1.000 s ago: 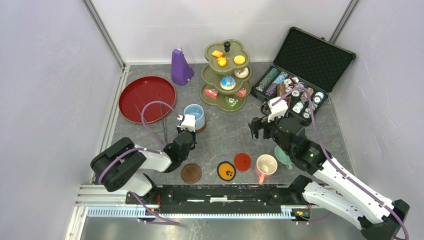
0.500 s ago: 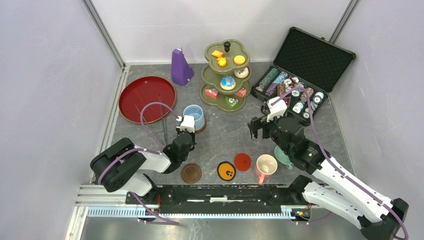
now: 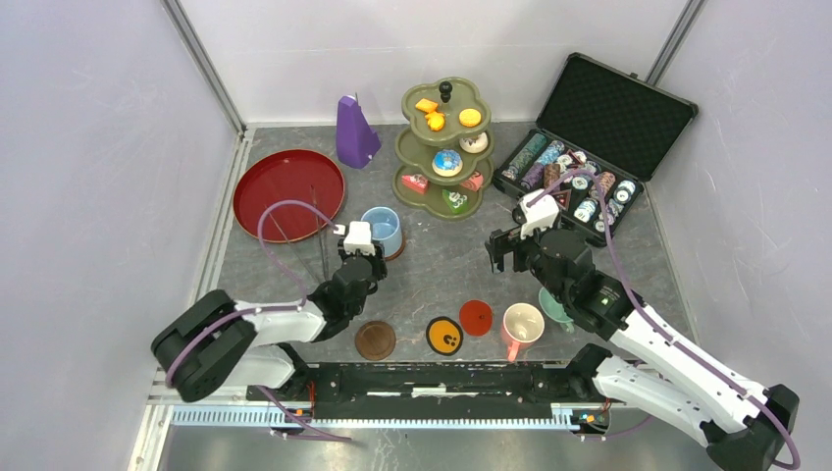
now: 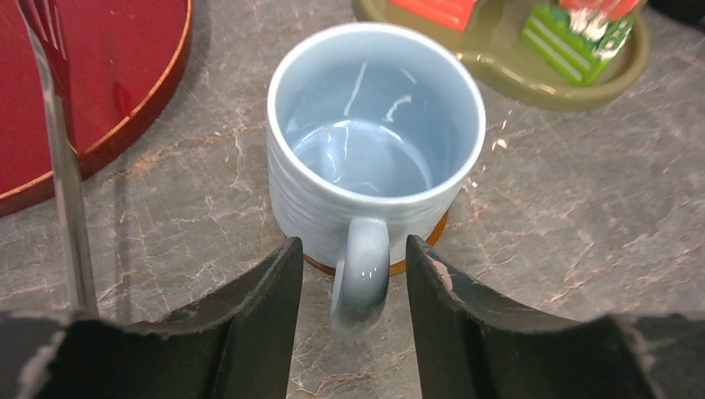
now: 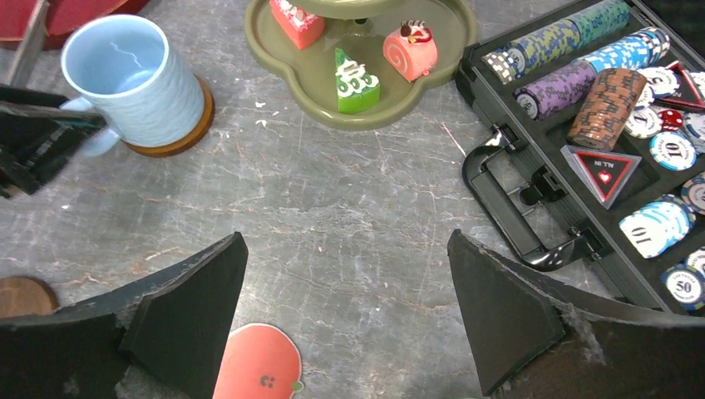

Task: Serve the afternoon tea

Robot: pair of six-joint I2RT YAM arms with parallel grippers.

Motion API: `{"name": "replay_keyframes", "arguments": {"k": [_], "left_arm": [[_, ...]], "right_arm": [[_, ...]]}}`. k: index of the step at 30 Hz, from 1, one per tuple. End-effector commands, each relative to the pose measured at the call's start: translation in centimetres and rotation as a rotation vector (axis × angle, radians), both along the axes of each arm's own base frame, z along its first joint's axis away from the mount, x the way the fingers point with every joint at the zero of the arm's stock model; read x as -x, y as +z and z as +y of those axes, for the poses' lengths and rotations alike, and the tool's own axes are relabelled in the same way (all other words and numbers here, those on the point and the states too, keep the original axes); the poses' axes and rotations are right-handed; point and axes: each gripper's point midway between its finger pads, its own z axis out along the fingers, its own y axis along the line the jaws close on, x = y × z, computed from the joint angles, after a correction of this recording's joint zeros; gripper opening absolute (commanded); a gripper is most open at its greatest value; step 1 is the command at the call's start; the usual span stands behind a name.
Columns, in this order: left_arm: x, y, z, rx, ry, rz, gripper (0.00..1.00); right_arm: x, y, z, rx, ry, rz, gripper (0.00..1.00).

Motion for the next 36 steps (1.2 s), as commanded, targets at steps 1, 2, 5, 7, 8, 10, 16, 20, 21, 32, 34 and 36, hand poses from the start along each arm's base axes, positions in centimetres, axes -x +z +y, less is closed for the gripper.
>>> {"name": "replay_keyframes", "arguments": {"k": [1, 2, 5, 7, 8, 10, 16, 20, 21, 32, 34, 36], "left_arm": [[-0.1, 3.7, -0.4, 0.135, 0.029, -0.036, 0.6], [0.2, 4.4, -0.5, 0.157, 0.019, -0.037, 0.64], [1.2, 6.9, -0.4, 0.228, -0.01, -0.052, 0.76], [2.0, 8.6, 0.2, 0.257, -0.018, -0.056, 0.86], [2.3, 9.7, 0.4, 0.274, -0.02, -0.068, 0.91], [3.0, 12.3, 1.5, 0.303, -0.007, -0.107, 0.98], [4.2, 17.1, 6.4, 0.305, 0.154, -0.177, 1.0], [4.4, 18.7, 6.7, 0.282, 0.141, -0.198, 1.0], [4.4, 18.8, 6.7, 0.274, 0.135, -0.197, 1.0], [4.2, 18.1, 6.2, 0.24, 0.121, -0.171, 1.0], [4.2, 18.2, 6.2, 0.243, 0.118, -0.172, 1.0], [4.2, 18.5, 6.1, 0.251, 0.115, -0.176, 1.0]], "right_arm": [[-0.6, 0.6, -0.6, 0.071, -0.015, -0.026, 0.98], [-0.7, 0.4, -0.8, 0.098, -0.018, -0.021, 0.98], [-1.0, 0.4, -0.9, 0.161, -0.008, -0.01, 0.98], [-1.1, 0.6, -0.5, 0.183, 0.016, -0.006, 0.98], [-1.2, 0.4, -0.2, 0.194, 0.036, -0.002, 0.98], [-1.2, 0.2, 0.6, 0.204, 0.071, 0.012, 0.98], [-0.9, -2.3, 4.7, 0.154, 0.201, 0.131, 0.98], [2.0, -5.2, 9.3, 0.165, 0.378, 0.217, 0.96], [2.8, -6.0, 10.1, 0.186, 0.412, 0.235, 0.95], [12.3, -15.2, 11.5, 0.488, 0.625, 0.37, 0.98], [12.9, -16.2, 11.1, 0.51, 0.616, 0.392, 0.98], [13.6, -17.1, 11.1, 0.509, 0.624, 0.407, 0.98]]}}
